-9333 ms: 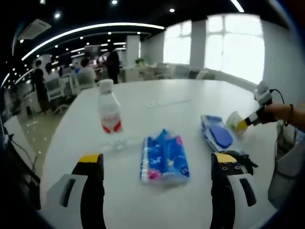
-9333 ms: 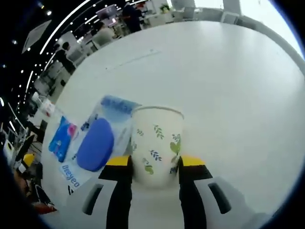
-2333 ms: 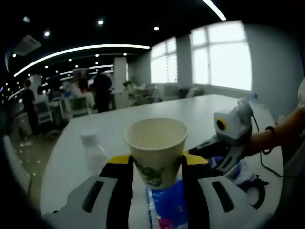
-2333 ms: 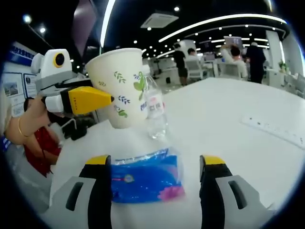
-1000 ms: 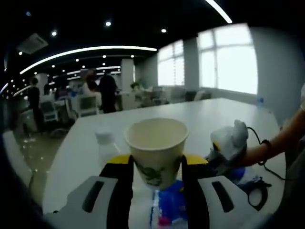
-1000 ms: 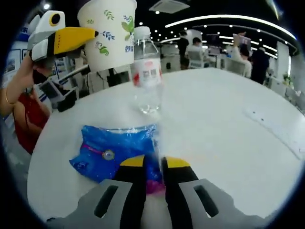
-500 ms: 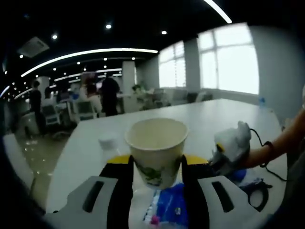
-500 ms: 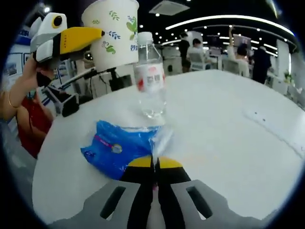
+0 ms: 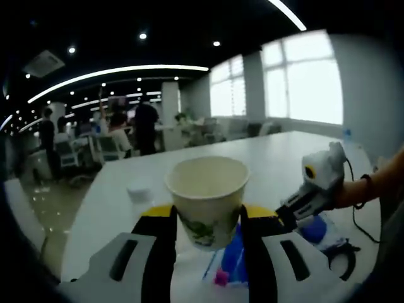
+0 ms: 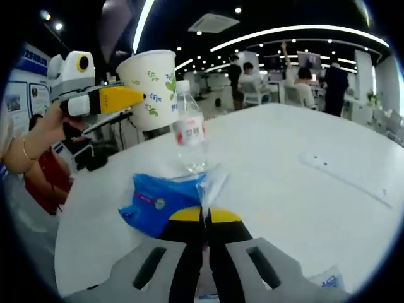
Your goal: Arrange the tabletop items into an orderly group along one side of the table until the central work area is clear of visible clutter.
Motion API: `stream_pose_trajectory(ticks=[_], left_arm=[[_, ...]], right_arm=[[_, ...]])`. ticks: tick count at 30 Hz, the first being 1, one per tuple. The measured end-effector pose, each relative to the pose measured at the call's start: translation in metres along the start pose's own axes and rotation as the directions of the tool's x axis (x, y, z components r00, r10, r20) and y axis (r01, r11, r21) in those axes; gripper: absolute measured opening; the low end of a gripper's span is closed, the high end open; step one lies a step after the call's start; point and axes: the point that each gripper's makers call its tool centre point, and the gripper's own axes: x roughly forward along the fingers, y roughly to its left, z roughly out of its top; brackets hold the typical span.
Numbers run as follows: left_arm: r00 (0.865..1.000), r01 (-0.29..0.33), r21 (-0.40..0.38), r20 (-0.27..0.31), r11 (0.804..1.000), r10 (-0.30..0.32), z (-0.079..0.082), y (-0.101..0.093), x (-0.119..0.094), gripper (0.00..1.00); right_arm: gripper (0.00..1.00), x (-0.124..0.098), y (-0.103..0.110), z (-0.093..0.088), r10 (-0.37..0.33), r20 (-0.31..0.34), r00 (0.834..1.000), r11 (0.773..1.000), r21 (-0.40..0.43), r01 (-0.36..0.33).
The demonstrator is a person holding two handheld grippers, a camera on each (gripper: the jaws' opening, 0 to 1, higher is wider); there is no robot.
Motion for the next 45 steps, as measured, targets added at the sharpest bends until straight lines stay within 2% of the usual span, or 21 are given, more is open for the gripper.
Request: stream_pose_trajectory(ticks=[8,15,21,33,39,42,44,45], left_arm=[[0.999,-0.038,0.009,-0.009,0.999,0.038,-0.007,0.003,0.006,0.37],[0.999,-0.041,0.029,-0.017,0.999,0.041,-0.019,-0.001,0.019,0.37],[0.998,-0.05,0.022,-0.028,0.998,0.051,-0.03,-0.001,0.028,0.37],[0.996,-0.084,-0.02,-0.032,0.996,0.083,-0.049,0.001,0.048,0.37],[0.996,-0.091,-0.017,-0.028,0.996,0.09,-0.055,-0.001,0.057,0.37],[0.996,-0.086,0.025,-0.026,0.996,0.086,-0.058,-0.002,0.063,0.37],[0.996,-0.085,0.098,-0.032,0.992,0.089,-0.06,-0.004,0.066,0.37],[0.996,-0.084,0.102,-0.034,0.991,0.088,-0.061,-0.005,0.067,0.37]], right_arm=[[0.01,-0.042,-0.015,-0.004,-0.066,0.022,0.998,0.998,0.018,0.065],[0.01,-0.074,-0.029,0.001,-0.118,0.053,0.992,0.993,0.034,0.116],[0.01,-0.094,-0.041,0.001,-0.156,0.062,0.986,0.988,0.034,0.154],[0.01,-0.115,-0.055,-0.001,-0.202,0.072,0.977,0.977,0.079,0.196],[0.01,-0.123,-0.063,-0.002,-0.225,0.08,0.971,0.971,0.1,0.217],[0.01,-0.128,-0.07,-0.001,-0.245,0.09,0.965,0.964,0.129,0.233],[0.01,-0.131,-0.073,-0.002,-0.255,0.091,0.963,0.961,0.135,0.241],[0.01,-0.132,-0.075,-0.002,-0.262,0.091,0.961,0.959,0.14,0.248]])
